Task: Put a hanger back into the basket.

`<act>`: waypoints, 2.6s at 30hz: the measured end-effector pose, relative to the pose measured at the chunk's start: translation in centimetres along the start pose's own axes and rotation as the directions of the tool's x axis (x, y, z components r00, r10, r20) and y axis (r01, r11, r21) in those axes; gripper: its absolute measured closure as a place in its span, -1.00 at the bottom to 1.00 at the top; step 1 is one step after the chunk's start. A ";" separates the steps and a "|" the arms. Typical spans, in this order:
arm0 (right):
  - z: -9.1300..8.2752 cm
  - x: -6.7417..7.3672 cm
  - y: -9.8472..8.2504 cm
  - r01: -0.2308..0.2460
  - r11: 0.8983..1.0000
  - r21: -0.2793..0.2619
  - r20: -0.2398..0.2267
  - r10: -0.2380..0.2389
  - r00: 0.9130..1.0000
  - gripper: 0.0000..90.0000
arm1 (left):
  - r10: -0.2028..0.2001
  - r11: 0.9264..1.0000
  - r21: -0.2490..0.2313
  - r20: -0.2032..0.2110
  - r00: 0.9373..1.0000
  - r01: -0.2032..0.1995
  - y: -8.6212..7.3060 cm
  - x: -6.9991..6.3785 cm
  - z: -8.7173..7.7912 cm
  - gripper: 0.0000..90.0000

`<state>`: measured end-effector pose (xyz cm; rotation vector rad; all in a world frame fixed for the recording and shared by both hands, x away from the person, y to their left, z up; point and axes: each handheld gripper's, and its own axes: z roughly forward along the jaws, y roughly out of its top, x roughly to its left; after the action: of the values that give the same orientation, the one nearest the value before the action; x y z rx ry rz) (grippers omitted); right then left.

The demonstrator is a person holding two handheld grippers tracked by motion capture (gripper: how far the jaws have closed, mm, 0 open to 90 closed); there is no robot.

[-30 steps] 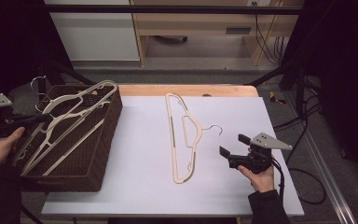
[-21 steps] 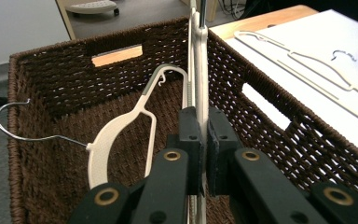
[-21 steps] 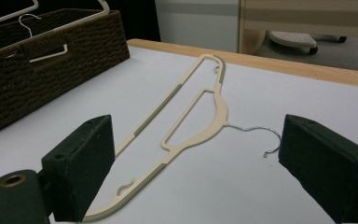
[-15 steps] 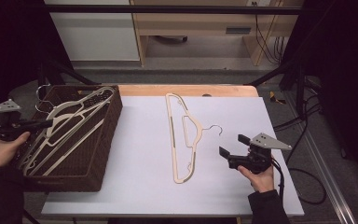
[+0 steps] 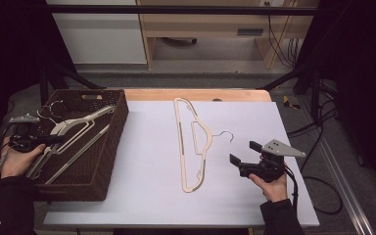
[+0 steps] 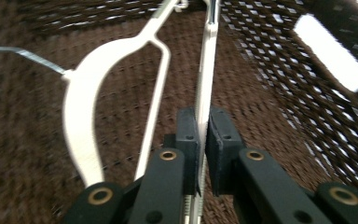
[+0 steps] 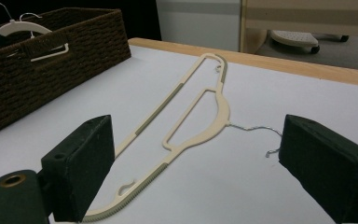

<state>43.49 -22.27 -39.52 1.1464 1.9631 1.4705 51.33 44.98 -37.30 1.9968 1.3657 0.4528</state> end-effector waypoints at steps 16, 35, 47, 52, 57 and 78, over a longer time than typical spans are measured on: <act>0.1 0.1 -0.1 0.014 1.000 0.005 0.002 -0.014 1.000 -0.74 | -0.087 0.958 -0.281 -0.080 0.993 0.061 -0.6 -2.1 -4.8 0.21; 0.3 0.1 -0.3 0.014 1.000 0.021 0.070 -0.015 0.997 -0.65 | 0.149 0.860 -0.505 0.122 0.981 -0.068 1.2 -16.5 -3.5 -0.89; 3.5 2.2 -1.2 0.009 0.994 0.111 0.047 -0.014 0.999 -0.64 | 0.257 0.892 -0.431 0.241 0.936 -0.134 -0.6 -22.0 0.3 -0.88; 5.8 3.1 -1.9 -0.014 0.988 0.151 0.059 0.005 0.998 -0.60 | 0.295 0.899 -0.403 0.264 0.918 -0.173 -1.4 -23.6 1.5 -0.88; 8.1 3.6 -2.8 -0.021 0.979 0.205 0.070 0.006 0.998 -0.50 | 0.305 0.916 -0.349 0.293 0.906 -0.196 -2.5 -24.6 3.5 -0.88; 12.9 6.0 -5.3 0.063 0.910 0.410 0.088 -0.109 0.990 0.04 | 0.285 0.931 -0.316 0.323 0.902 -0.181 -3.4 -24.7 5.3 -0.84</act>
<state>47.80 -10.46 -48.13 1.2553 2.2742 0.9536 42.57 21.43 -41.38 1.8976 0.7876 0.3371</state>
